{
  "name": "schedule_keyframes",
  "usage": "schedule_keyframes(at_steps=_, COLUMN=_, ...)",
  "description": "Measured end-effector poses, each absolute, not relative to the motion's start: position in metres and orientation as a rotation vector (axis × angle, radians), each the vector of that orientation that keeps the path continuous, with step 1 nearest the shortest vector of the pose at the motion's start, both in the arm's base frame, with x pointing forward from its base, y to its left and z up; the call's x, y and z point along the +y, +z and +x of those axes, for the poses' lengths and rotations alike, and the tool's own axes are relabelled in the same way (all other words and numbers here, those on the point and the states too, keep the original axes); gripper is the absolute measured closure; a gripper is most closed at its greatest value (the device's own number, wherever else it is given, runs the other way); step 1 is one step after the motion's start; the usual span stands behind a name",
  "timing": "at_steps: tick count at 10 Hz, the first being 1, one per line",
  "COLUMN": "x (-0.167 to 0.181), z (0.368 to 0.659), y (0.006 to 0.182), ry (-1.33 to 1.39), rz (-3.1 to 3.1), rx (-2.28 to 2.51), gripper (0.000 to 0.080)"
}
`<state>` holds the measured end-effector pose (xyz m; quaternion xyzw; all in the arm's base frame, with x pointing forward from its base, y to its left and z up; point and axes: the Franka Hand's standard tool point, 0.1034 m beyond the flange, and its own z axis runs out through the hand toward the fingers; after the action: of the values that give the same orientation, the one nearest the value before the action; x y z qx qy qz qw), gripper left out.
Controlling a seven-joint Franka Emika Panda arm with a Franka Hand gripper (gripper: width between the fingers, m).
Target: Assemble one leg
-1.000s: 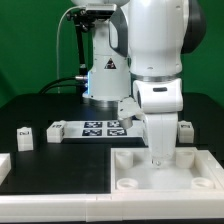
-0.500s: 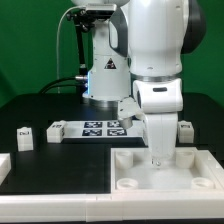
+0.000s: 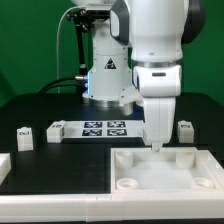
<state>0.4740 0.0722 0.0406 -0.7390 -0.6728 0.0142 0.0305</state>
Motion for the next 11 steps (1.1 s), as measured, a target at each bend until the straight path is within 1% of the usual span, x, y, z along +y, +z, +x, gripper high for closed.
schedule_keyframes(at_steps=1, x=0.072, z=0.471, y=0.045, ry=0.044, rz=-2.317, rx=-2.038, gripper=0.015)
schedule_keyframes(at_steps=4, x=0.071, z=0.471, y=0.043, ry=0.049, rz=-2.359, rx=-1.983, gripper=0.015)
schedule_keyframes(at_steps=5, x=0.072, z=0.47, y=0.043, ry=0.053, rz=-2.45, rx=-1.871, gripper=0.015)
schedule_keyframes(at_steps=7, x=0.072, z=0.47, y=0.043, ry=0.053, rz=-2.643, rx=-1.581, gripper=0.015)
schedule_keyframes(at_steps=8, x=0.068, z=0.464, y=0.044, ry=0.026, rz=-2.741, rx=-1.387, gripper=0.015)
schedule_keyframes(at_steps=10, x=0.074, z=0.459, y=0.046, ry=0.041, rz=-2.894, rx=-0.989, gripper=0.015)
schedule_keyframes(at_steps=11, x=0.079, z=0.459, y=0.047, ry=0.05, rz=-2.971, rx=-0.684, gripper=0.015)
